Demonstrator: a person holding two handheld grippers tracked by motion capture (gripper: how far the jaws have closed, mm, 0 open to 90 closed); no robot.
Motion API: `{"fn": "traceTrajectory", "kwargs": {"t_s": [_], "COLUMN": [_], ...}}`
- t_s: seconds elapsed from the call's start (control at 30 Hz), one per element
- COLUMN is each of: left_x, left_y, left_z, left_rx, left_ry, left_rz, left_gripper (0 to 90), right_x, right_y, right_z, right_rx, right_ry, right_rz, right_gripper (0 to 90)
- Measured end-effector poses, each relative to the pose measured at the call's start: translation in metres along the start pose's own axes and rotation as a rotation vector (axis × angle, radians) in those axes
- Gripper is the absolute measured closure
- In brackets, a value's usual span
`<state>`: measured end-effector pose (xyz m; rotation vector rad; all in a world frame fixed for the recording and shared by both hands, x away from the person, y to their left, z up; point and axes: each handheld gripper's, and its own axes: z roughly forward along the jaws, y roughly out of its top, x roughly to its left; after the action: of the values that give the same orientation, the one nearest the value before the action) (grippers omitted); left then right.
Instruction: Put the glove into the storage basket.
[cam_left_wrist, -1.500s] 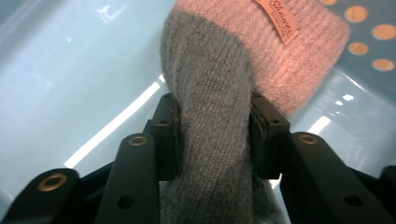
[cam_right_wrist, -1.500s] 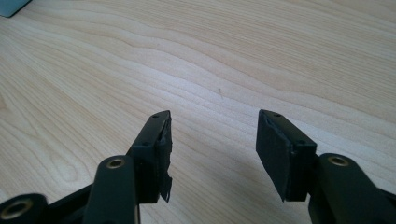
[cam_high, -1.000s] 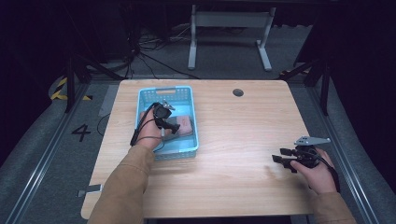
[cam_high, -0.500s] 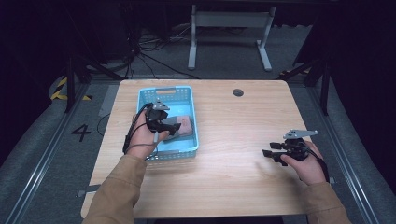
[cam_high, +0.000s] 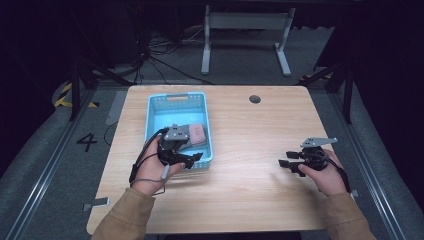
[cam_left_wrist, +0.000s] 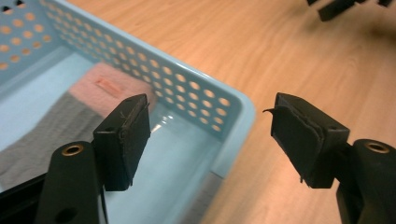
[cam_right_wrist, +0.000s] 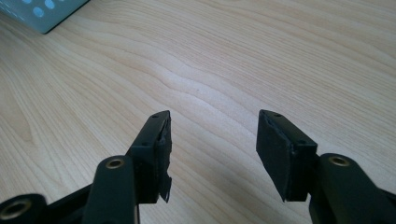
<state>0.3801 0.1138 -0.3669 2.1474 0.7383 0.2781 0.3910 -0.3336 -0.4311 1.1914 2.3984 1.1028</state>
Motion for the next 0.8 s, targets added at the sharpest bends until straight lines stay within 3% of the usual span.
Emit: {"fn": "traceTrajectory", "kwargs": {"t_s": [0.13, 0.33, 0.47, 0.6, 0.8], "left_x": [-0.013, -0.032, -0.039, -0.042, -0.049], "left_y": [-0.007, -0.020, -0.028, -0.038, -0.055], "left_z": [0.001, 0.009, 0.015, 0.024, 0.035], "left_rx": [-0.006, 0.023, 0.036, 0.087, 0.106], "left_ry": [-0.037, -0.087, -0.112, -0.125, -0.148], "left_rz": [0.021, 0.049, 0.081, 0.113, 0.126], "left_gripper": [28.8, 27.7, 28.1, 28.1, 27.8], "right_x": [0.000, -0.001, -0.003, -0.004, -0.004], "right_y": [-0.003, -0.006, -0.009, -0.010, -0.010], "right_z": [-0.002, -0.003, -0.004, -0.004, -0.004], "right_rx": [0.003, 0.006, 0.010, 0.012, 0.010], "right_ry": [-0.006, -0.009, -0.011, -0.013, -0.015], "right_rz": [0.005, 0.007, 0.016, 0.016, 0.013], "right_gripper": [46.0, 45.9, 45.9, 45.0, 45.0]}}
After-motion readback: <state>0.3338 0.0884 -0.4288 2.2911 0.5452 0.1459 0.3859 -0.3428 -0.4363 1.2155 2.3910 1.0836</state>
